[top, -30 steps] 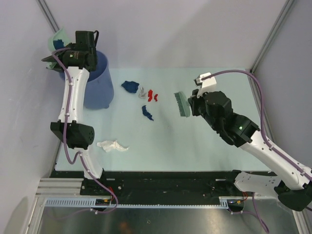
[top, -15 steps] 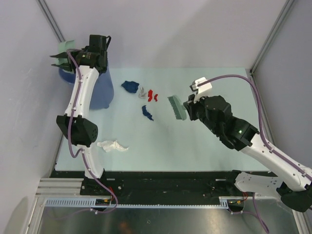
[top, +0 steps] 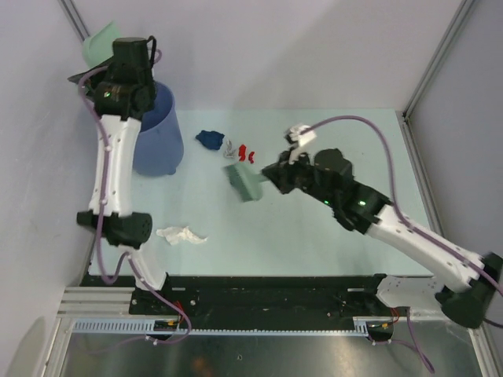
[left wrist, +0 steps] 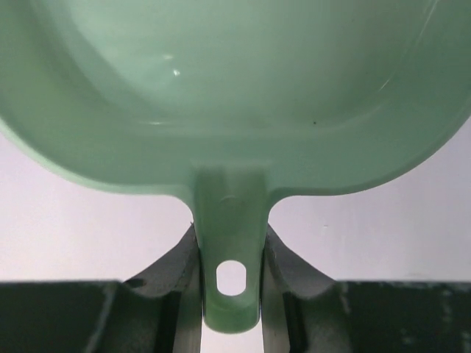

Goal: Sweep away the paper scraps from the table

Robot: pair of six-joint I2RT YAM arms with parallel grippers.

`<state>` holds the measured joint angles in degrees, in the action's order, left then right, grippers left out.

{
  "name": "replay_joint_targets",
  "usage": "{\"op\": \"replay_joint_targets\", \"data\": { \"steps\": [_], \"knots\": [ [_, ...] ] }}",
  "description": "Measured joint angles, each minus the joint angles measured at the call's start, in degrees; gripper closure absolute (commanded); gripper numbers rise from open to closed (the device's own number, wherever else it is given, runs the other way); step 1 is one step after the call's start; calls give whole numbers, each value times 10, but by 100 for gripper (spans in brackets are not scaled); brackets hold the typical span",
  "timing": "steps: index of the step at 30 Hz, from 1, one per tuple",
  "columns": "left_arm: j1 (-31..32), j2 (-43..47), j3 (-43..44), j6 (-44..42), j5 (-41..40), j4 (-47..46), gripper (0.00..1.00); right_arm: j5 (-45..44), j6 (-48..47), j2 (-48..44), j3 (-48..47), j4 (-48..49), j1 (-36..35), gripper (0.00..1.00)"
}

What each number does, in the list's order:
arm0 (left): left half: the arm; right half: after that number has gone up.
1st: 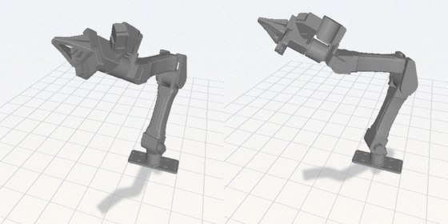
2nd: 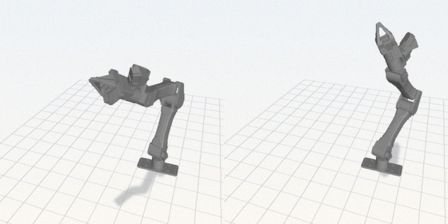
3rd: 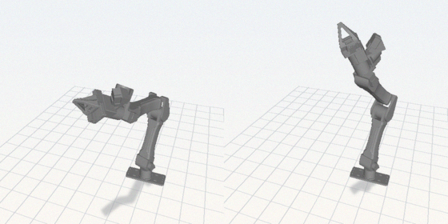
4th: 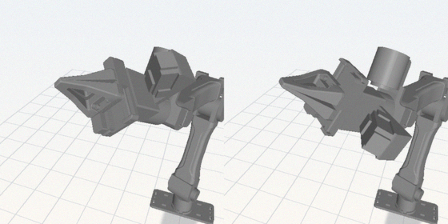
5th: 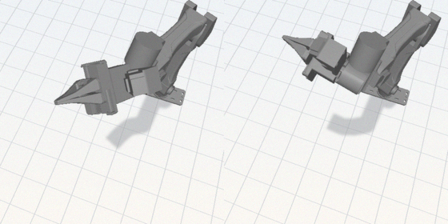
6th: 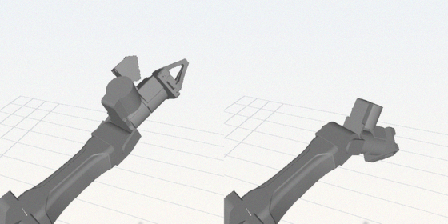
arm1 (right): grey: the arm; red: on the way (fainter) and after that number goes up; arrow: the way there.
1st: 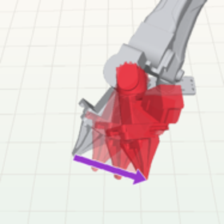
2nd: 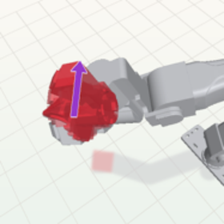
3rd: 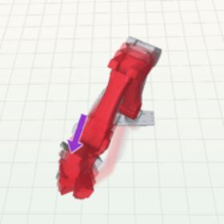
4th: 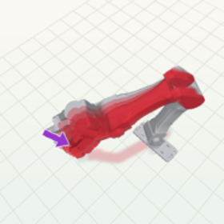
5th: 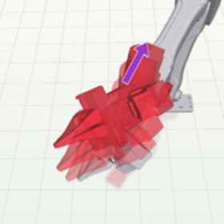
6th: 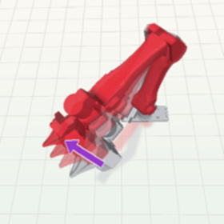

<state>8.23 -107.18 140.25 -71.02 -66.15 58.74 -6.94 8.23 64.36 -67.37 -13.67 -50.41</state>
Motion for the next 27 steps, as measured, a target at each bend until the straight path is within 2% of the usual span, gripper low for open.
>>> {"op": "replay_joint_targets", "data": {
  "steps": [3,7,12,18,20,22,25,27],
  "knots": [
    [0,87,-64,84,81,2,100,122,66,87,-2,111,-8,100],
    [0,209,-151,191,184,-1,100,219,150,237,-18,225,-32,100],
    [0,346,-283,293,291,-4,100,261,251,418,-89,309,-62,100],
    [0,403,-382,351,363,3,100,265,319,617,-303,299,-95,100],
    [0,400,-399,357,374,4,100,254,323,649,-339,274,-102,100],
    [0,396,-416,363,382,5,100,235,323,656,-338,244,-103,100],
    [0,396,-437,367,392,5,100,205,321,634,-274,229,-87,100],
    [0,397,-448,368,398,5,100,192,322,586,-188,231,-64,100]
  ]
}}
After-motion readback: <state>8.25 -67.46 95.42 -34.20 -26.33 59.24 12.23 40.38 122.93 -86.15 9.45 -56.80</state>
